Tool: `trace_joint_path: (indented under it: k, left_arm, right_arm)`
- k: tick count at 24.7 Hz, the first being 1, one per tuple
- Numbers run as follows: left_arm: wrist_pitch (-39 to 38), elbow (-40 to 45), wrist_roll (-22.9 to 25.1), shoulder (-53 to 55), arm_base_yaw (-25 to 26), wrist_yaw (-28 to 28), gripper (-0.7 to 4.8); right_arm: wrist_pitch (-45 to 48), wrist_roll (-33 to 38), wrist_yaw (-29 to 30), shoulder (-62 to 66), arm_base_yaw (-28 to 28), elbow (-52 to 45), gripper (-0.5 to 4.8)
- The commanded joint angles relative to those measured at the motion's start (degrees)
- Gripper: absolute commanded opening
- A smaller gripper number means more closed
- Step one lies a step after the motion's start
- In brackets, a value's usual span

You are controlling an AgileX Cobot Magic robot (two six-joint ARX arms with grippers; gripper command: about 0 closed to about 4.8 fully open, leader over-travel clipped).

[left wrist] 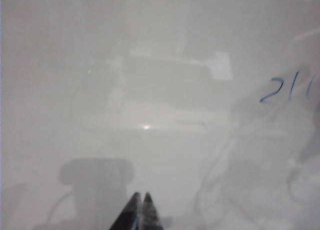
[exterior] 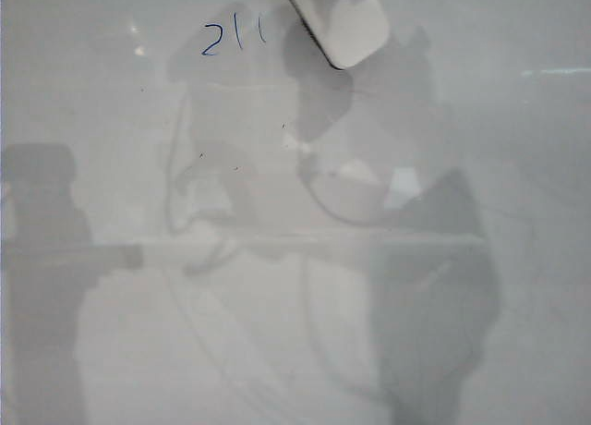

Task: Grab the whiteboard eraser that is attached to the surface of the whiteboard and use it to clean the writing on the whiteboard.

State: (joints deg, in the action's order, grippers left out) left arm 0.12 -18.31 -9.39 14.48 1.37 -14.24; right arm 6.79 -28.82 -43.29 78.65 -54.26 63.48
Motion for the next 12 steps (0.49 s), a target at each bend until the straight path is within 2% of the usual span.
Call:
trace_joint_path:
  k: [1, 5, 12]
  left_arm:
    - [-3.1, -0.2, 3.2, 0.0, 0.2, 1.4, -0.05]
    - [-3.0, -0.2, 3.4, 0.0, 0.1, 1.6, -0.05]
    - [-3.0, -0.2, 3.4, 0.0, 0.1, 1.6, -0.05]
  right_arm:
    - [2.0, -1.5, -0.5, 5.8, 0.0, 7.5, 1.83]
    - [2.0, -1.7, 1.8, 12.0, 0.6, 12.8, 1.83]
    - [2.7, -1.7, 4.7, 17.1, 1.2, 14.7, 1.83]
